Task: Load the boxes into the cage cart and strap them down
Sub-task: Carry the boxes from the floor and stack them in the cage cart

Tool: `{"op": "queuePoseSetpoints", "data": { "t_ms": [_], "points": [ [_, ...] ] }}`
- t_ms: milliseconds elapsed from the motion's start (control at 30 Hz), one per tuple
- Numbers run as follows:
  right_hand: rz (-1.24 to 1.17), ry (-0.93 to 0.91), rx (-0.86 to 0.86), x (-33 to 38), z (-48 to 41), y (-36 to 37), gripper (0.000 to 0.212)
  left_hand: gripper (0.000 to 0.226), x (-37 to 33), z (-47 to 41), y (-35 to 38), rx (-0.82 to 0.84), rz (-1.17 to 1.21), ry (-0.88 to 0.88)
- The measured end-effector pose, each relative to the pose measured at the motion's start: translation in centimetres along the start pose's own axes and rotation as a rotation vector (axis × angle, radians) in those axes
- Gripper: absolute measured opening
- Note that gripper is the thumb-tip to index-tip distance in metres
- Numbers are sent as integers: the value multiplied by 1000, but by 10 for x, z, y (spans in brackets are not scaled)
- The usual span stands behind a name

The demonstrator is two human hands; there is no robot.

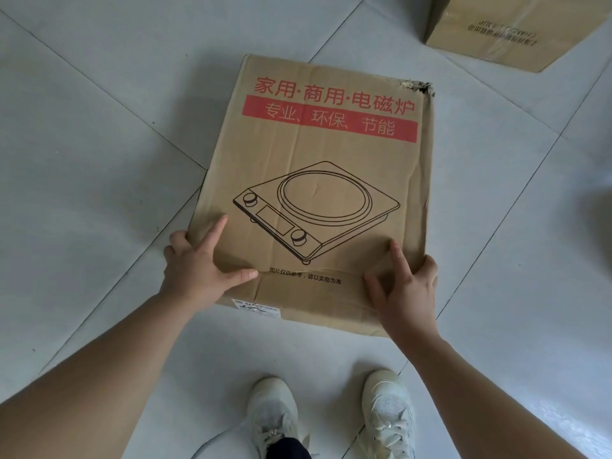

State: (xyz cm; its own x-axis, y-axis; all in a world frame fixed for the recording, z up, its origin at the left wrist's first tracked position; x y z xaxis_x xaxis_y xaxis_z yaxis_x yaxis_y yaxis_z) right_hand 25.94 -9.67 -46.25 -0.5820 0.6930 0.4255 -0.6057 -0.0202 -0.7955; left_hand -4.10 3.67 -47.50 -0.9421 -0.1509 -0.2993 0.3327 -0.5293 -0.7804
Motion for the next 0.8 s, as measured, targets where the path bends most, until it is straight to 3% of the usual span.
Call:
{"op": "queuePoseSetpoints", "data": {
  "t_ms": [400,800],
  "points": [
    [101,-243,-106,141,44,-158,58,99,-38,102,-191,-162,103,-67],
    [184,-653,-29,311,174,-339,59,94,-48,341,-390,-424,230,-322]
  ]
}}
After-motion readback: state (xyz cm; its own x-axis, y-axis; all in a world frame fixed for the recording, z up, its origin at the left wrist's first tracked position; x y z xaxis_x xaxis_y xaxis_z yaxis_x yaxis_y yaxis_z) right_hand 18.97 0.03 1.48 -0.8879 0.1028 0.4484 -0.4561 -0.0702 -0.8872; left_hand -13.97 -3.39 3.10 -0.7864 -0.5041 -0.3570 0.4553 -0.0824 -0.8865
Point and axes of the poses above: each hand's wrist, its own z-axis away from the middle knuckle, its own y-axis out of the palm, x = y × z, the point moved 6 cm from there along -z, towards the middle knuckle
